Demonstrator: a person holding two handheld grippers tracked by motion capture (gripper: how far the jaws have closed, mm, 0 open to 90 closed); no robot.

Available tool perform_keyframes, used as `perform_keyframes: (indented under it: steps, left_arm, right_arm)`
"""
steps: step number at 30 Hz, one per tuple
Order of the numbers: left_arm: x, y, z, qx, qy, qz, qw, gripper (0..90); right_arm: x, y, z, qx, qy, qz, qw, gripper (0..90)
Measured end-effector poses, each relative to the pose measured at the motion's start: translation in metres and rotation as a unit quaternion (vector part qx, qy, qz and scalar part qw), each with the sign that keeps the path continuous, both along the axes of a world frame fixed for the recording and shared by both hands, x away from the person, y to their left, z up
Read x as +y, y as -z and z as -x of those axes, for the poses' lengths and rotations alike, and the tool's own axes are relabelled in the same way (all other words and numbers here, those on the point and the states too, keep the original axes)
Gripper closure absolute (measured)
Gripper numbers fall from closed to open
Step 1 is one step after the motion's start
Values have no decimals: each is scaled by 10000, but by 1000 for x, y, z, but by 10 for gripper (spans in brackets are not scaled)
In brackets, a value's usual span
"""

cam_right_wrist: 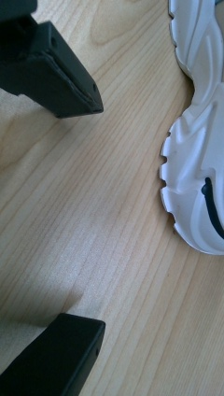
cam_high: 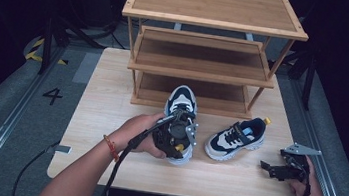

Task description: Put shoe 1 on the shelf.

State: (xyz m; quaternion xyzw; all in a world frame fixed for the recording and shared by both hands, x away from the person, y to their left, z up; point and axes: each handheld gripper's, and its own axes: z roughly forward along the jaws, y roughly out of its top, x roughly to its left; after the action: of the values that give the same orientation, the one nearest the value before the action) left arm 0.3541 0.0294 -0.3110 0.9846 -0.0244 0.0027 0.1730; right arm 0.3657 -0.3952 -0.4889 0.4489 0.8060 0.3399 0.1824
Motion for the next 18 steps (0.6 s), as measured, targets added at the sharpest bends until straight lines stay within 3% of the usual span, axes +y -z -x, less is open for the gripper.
perform_keyframes:
  steps: [6,12,13,18]
  left_arm:
    - [-4,-33,-1,-286,41,47,9996,756]
    - [-9,-53,-20,-403,-78,114,9991,754]
    - [-12,-60,-29,-387,-123,129,9991,754]
    - [-22,-78,-46,-472,-98,97,9988,754]
  right_arm:
    - [0,0,1,-3,-15,12,10000,1]
    - [0,0,1,-3,-16,11,10000,0]
    - [0,0,1,-4,-16,11,10000,1]
    - [0,0,1,-3,-16,13,10000,1]
